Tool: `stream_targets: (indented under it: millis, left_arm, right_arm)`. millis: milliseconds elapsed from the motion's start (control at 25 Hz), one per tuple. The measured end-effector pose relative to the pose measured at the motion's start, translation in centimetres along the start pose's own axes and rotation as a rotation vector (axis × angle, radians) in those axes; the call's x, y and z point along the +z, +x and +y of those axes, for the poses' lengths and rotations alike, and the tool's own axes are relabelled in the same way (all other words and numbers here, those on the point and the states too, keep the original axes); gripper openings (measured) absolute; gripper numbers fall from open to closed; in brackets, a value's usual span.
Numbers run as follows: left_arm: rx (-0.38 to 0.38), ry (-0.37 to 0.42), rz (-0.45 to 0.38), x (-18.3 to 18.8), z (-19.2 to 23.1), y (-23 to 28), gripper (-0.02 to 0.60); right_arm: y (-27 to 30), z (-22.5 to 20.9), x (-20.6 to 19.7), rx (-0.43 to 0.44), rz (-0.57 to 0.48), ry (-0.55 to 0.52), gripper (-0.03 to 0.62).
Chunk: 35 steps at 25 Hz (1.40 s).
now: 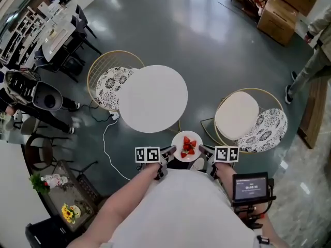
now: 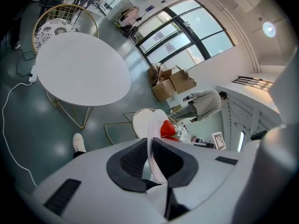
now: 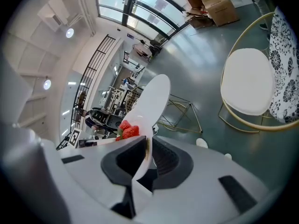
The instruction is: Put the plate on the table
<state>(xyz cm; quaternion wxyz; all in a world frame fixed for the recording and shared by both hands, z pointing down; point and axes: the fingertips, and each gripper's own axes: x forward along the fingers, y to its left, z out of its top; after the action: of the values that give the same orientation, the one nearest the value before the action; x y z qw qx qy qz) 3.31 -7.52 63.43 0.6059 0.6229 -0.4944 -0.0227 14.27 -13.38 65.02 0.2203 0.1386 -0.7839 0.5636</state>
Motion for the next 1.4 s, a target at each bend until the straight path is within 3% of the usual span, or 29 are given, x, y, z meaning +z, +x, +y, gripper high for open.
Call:
stream_targets:
  millis: [280, 440, 640, 880, 1160, 1400]
  left_arm:
    - [-0.024, -0.017, 0.024, 2.6, 1.6, 1.3, 0.018]
    - [-0.055, 0.028, 0.042, 6.3, 1.2, 2.7, 0.019]
    - [-0.09, 0.035, 0.006, 10.9, 2.0, 2.3, 0.018]
    - [-0.103, 0.006, -0.057, 14.2, 4.4, 0.0, 0.018]
    - [-0.101, -0.073, -0.137, 15.2, 7.1, -1.8, 0.018]
    - [-0.066, -0.118, -0.158, 16.2, 9.1, -2.5, 0.019]
  right_arm:
    - [1.6, -0.3, 2.2, -0.036, -0.002, 0.005, 0.021]
    - [2.4, -0.5, 5.5, -0.071, -0.031, 0.015, 0.021]
    - [4.8, 1.1, 9.6, -0.084, -0.04, -0.03, 0.021]
    - [9.0, 3.5, 12.0, -0.088, 0.021, -0.097, 0.021]
    - [12.5, 5.2, 12.7, -0.083, 0.122, -0.159, 0.021]
    - [15.2, 5.5, 13.4, -0.08, 0.185, -0.168, 0.021]
